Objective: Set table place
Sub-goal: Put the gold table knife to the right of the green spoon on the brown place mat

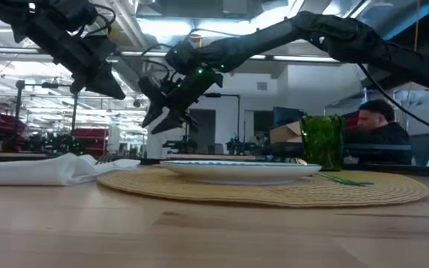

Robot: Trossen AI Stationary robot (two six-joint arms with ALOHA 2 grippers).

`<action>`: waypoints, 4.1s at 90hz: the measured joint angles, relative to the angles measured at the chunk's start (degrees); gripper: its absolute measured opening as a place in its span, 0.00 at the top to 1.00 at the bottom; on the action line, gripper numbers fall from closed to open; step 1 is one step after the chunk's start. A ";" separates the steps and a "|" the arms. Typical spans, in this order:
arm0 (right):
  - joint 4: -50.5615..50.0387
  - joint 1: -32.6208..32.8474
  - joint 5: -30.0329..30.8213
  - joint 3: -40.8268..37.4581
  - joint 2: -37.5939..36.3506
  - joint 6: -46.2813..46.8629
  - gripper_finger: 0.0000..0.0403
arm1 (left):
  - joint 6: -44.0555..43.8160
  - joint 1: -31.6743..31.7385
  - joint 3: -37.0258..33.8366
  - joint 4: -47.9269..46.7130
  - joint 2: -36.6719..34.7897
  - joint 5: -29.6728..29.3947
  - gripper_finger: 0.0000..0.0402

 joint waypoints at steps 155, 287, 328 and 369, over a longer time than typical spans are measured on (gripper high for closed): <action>-18.88 4.75 10.41 -0.52 -0.55 -0.85 0.66 | -0.24 -0.02 0.00 -0.09 0.00 0.01 1.00; -26.79 0.76 18.09 -0.13 -12.67 -23.72 1.00 | -0.70 13.75 0.50 28.73 35.62 4.93 1.00; -25.20 3.09 18.05 -4.48 -12.66 -21.78 1.00 | -1.94 15.23 6.98 30.49 46.01 5.39 1.00; -24.27 4.54 18.12 -4.46 -12.96 -22.28 1.00 | -2.99 15.56 11.95 26.29 53.35 3.52 1.00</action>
